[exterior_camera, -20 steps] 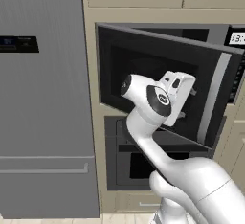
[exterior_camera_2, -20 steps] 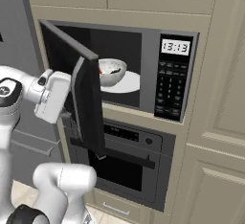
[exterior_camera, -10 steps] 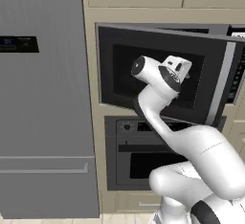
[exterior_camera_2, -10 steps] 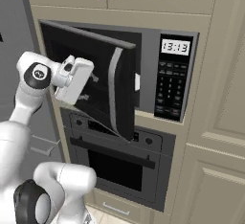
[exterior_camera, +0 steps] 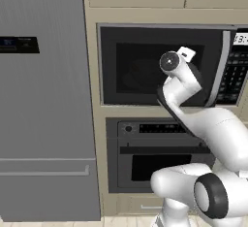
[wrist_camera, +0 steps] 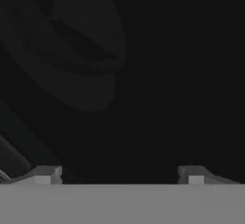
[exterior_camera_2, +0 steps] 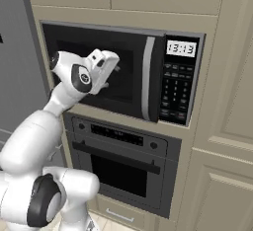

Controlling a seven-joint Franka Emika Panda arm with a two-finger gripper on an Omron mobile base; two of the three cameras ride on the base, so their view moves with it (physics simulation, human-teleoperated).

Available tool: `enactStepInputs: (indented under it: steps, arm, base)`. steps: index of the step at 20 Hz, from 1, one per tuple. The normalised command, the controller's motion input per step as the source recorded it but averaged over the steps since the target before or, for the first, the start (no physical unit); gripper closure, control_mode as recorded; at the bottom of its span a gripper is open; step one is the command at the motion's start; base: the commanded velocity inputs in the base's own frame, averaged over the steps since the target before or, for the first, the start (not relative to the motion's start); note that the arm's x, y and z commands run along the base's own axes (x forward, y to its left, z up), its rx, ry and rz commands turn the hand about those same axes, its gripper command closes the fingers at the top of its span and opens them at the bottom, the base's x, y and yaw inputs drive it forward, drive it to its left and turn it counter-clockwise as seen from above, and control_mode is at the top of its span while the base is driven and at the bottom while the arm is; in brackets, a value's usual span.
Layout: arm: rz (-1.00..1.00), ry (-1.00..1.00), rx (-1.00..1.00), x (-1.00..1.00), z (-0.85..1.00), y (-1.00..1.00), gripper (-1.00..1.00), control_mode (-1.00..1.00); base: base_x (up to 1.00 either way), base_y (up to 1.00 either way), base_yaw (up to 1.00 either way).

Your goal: Place the bowl containing the eggplant and carrot in the microwave. Close the microwave door and press the start button to microwave the meal.

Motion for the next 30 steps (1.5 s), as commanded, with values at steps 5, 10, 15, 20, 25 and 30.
enactStepInputs:
  steps: [5,10,15,20,25,30]
  arm:
    - [0.31,-0.18,0.0,1.0,0.0,-0.25,-1.0,-1.0]
    - [0.15,-0.04,-0.08,0.41,0.1,-0.01,-1.0,-1.0]
    - [0.0,0.01,-0.12,-0.88,0.48,0.54,-1.0,-1.0]
    - [-0.03,-0.03,0.15,-0.98,0.53,0.13,-1.0,-1.0]
    - [-0.05,-0.17,0.51,-0.94,0.25,-0.27,-1.0,-1.0]
    - [-0.02,-0.22,0.71,-0.66,0.0,-0.28,-1.0,-1.0]
  base:
    - [0.0,0.0,0.0]
    - [0.0,0.0,0.0]
    - [0.0,0.0,0.0]
    - [0.0,0.0,0.0]
    - [0.0,0.0,0.0]
    - [0.0,0.0,0.0]
